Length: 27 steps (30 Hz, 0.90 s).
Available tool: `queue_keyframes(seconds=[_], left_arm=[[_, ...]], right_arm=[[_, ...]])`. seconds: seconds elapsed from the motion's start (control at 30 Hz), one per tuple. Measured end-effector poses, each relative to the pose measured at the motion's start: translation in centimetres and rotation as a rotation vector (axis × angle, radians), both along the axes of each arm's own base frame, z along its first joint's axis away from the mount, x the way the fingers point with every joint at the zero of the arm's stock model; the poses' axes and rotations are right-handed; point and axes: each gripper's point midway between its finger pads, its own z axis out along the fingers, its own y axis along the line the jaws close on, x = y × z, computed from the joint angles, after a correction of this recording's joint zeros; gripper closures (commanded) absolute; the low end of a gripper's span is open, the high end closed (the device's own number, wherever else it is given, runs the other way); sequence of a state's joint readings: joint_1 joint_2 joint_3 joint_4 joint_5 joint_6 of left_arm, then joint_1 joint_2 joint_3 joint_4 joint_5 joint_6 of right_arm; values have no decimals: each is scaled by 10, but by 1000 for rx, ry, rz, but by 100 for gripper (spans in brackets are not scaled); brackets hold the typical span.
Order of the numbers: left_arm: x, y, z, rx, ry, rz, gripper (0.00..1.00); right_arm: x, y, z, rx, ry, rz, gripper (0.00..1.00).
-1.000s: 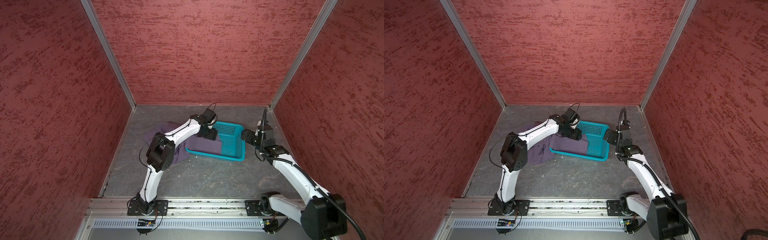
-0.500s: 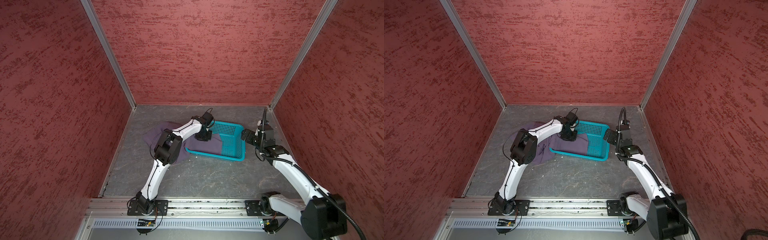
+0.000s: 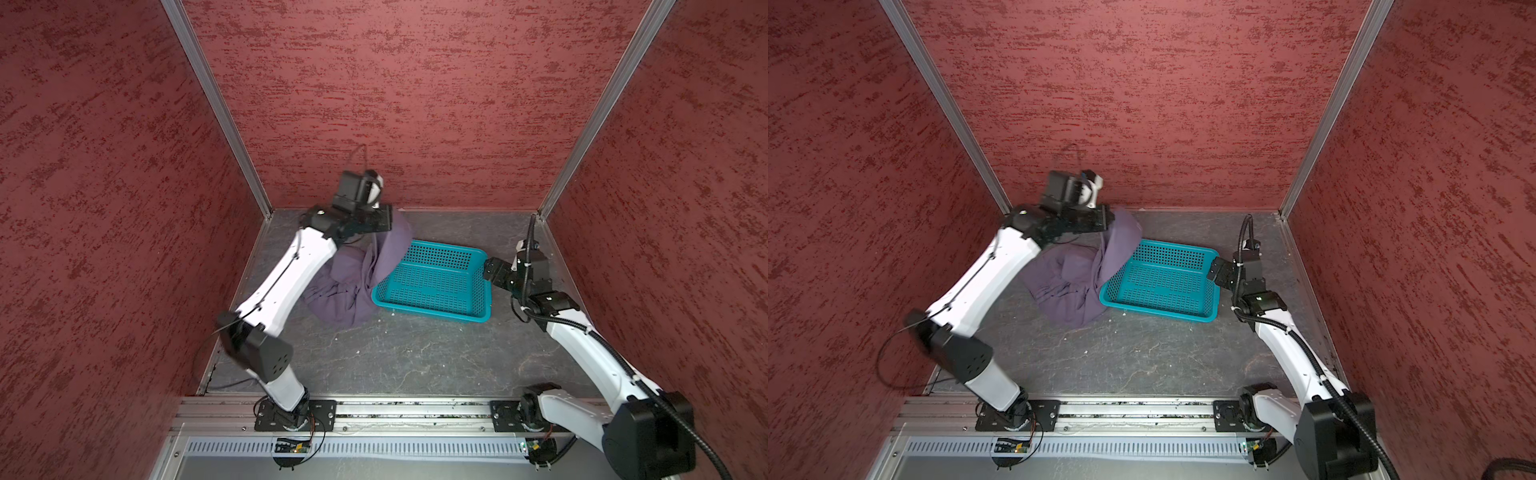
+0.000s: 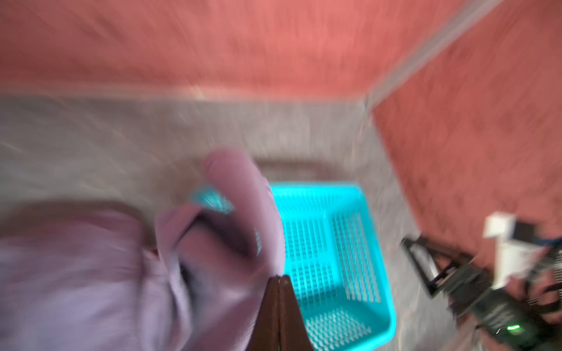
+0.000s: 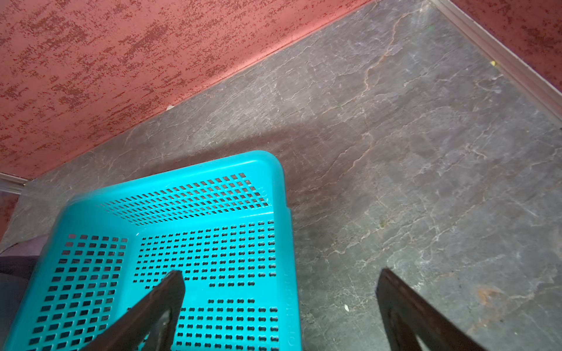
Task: Fold and stack the trousers
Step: Pick up the trousers from the basket, then place the trousers at the middle-left of the table, then move the basket to the top-right of the table.
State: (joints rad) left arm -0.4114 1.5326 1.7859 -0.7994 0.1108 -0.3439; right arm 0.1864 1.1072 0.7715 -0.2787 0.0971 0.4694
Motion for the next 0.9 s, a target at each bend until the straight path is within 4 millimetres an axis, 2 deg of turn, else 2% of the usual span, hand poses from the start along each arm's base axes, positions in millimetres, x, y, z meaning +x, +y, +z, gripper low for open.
queue_keyframes(seconds=[0.03, 0.1, 0.13, 0.2, 0.23, 0.27, 0.3, 0.33, 0.37, 0.4, 0.47, 0.5, 0.57, 0.63, 0.7, 0.77, 0.8, 0.9], left_arm=[[-8, 28, 13, -14, -43, 63, 100], [-20, 70, 15, -22, -71, 170, 100], [-27, 91, 7, -25, -63, 226, 100], [-36, 124, -23, -18, -4, 325, 100], [-39, 138, -44, -15, 43, 369, 93], [-41, 148, -64, -11, 89, 400, 81], [-42, 157, -93, -2, 160, 429, 64], [-44, 159, -113, 3, 213, 437, 53], [-46, 160, -139, 9, 288, 442, 47], [-49, 158, -160, 12, 353, 438, 49], [-54, 148, -186, 3, 440, 414, 78], [-56, 140, -191, 0, 460, 386, 85], [-55, 117, -189, -12, 453, 311, 89], [-52, 83, -177, -20, 423, 204, 88], [-46, 48, -166, -28, 395, 102, 80], [-42, 17, -165, -25, 379, 9, 65], [-42, 6, -168, -26, 385, -17, 62], [-40, -12, -193, -10, 446, -52, 61]], right_arm=[[0, 3, 0, -6, 1, 11, 1], [0, 15, 0, -20, 1, 45, 1], [1, 22, 1, -31, -1, 66, 1], [3, 37, 5, -46, -9, 110, 1], [4, 46, 7, -52, -15, 134, 1], [6, 52, 9, -57, -21, 152, 1], [7, 59, 11, -60, -28, 170, 1], [9, 65, 12, -64, -32, 185, 1], [10, 71, 13, -69, -35, 202, 1], [11, 79, 14, -77, -37, 222, 1], [14, 92, 17, -103, -46, 253, 2], [14, 102, 18, -118, -52, 279, 5], [12, 122, 19, -142, -62, 337, 24], [7, 140, 18, -154, -66, 392, 50], [2, 155, 14, -149, -61, 443, 67], [0, 163, 9, -140, -50, 468, 68], [-1, 166, 7, -135, -45, 474, 68], [-2, 169, 4, -119, -36, 485, 65]])
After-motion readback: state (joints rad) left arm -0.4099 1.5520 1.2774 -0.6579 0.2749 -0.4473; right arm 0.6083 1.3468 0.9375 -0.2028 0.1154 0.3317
